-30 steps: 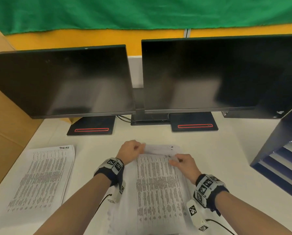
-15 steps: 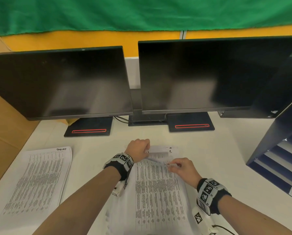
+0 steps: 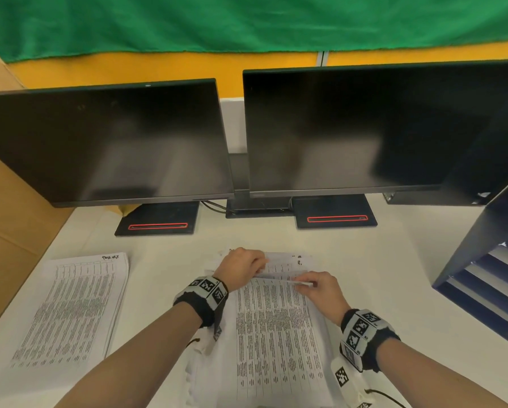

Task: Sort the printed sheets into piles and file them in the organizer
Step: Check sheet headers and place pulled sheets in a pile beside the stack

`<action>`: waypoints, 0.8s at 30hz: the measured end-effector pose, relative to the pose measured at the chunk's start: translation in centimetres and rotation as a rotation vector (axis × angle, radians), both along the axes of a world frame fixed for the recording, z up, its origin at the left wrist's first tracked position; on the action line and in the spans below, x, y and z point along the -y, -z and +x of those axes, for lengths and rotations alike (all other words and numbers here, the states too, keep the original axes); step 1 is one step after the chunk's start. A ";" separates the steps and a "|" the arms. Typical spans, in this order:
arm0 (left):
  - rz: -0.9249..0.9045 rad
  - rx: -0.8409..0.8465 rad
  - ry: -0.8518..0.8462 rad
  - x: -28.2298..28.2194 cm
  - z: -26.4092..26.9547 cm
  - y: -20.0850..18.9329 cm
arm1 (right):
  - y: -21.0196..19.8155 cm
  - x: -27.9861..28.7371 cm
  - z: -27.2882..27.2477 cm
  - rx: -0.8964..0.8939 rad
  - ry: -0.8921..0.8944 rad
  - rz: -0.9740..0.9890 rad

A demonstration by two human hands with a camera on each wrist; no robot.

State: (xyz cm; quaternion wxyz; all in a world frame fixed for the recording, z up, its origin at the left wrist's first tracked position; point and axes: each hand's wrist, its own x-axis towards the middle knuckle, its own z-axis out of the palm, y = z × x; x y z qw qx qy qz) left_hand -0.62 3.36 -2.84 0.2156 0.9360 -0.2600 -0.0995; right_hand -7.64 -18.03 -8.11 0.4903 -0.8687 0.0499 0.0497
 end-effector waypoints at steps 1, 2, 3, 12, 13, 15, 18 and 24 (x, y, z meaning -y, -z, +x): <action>-0.018 0.014 -0.051 0.1 0.2 0.2 | -0.1 0.0 0.0 -0.001 0.001 -0.005; 0.001 0.027 -0.087 0.1 0.4 0.5 | -0.2 -0.1 0.0 0.000 0.001 -0.006; 0.036 0.022 -0.115 0.1 0.6 0.9 | -0.2 -0.1 0.0 0.001 -0.001 -0.001; 0.197 0.113 -0.034 0.2 0.7 0.8 | -0.6 0.0 -0.5 -0.023 0.028 0.124; 0.228 0.129 -0.010 0.1 0.6 0.8 | -0.6 -0.1 -0.5 -0.020 0.031 0.126; 0.270 0.173 0.040 0.0 0.5 0.7 | -0.5 -0.3 -0.5 -0.012 0.043 0.132; 0.325 0.258 0.115 -0.1 0.3 0.9 | -0.3 -0.5 -0.6 -0.001 0.063 0.127; 0.334 0.346 0.194 -0.5 -0.3 0.9 | -0.2 -0.4 -0.4 -0.028 0.095 0.174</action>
